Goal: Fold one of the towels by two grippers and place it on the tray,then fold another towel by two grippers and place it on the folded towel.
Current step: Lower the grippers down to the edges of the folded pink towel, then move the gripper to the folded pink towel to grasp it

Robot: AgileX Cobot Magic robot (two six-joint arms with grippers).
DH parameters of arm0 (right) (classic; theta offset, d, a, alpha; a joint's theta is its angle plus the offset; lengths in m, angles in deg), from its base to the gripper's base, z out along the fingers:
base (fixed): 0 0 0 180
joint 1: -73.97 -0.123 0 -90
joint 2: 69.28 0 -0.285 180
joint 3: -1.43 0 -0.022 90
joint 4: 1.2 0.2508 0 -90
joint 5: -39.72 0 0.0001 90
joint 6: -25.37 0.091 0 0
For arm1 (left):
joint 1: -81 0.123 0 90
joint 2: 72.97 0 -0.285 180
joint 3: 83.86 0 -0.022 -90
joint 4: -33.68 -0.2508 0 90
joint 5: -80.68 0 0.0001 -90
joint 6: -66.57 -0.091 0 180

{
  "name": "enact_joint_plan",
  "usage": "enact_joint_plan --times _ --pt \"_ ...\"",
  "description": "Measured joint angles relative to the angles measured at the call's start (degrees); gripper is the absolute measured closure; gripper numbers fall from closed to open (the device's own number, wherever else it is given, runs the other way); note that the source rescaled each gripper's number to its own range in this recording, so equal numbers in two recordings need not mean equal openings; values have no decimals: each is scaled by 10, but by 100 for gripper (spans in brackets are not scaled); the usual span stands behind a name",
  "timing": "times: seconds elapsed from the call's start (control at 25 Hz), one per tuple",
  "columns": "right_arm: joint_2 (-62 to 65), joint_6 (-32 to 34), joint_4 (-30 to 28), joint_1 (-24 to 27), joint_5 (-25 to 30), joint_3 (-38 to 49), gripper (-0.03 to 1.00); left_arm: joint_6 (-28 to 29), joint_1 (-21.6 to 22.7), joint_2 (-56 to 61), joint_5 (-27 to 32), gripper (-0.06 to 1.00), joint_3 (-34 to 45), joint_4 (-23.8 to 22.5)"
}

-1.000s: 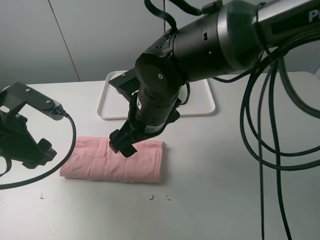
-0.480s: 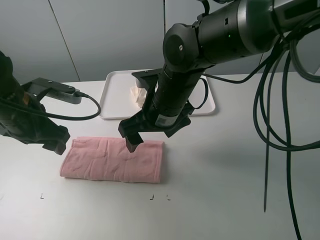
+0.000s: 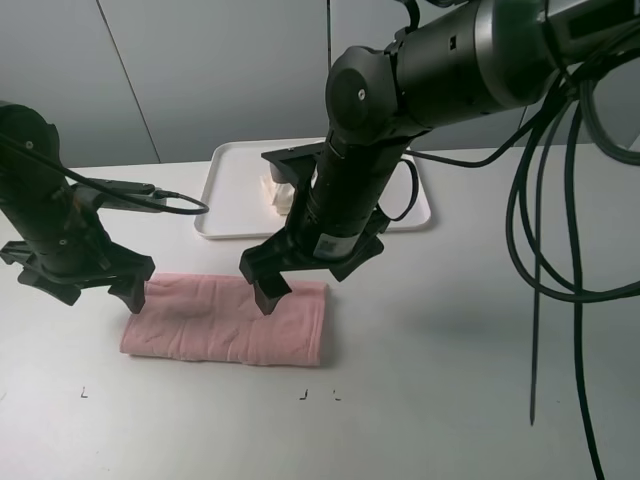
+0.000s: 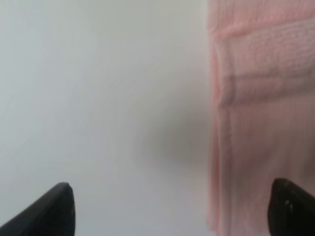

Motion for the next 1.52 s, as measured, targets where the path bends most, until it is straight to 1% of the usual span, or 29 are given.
enact_joint_plan --times 0.12,0.4,0.64,1.04,1.2,1.52 --pt "0 0 0 0 -2 0 -3 5 0 -14 -13 -6 -2 -1" --pt "0 0 0 0 -2 0 -3 17 0 -63 -21 -6 -10 -4" --pt "0 1 1 0 0 0 -3 21 0 -82 -27 -6 -15 -5" --pt "-40 23 2 0 -6 0 -3 23 0 -84 -26 -6 -17 -5" --pt "-63 32 10 4 -18 0 -3 23 0 -84 -25 -6 -17 -5" --pt "-88 71 15 15 -37 0 -3 24 0 -84 -21 -6 -17 -5"
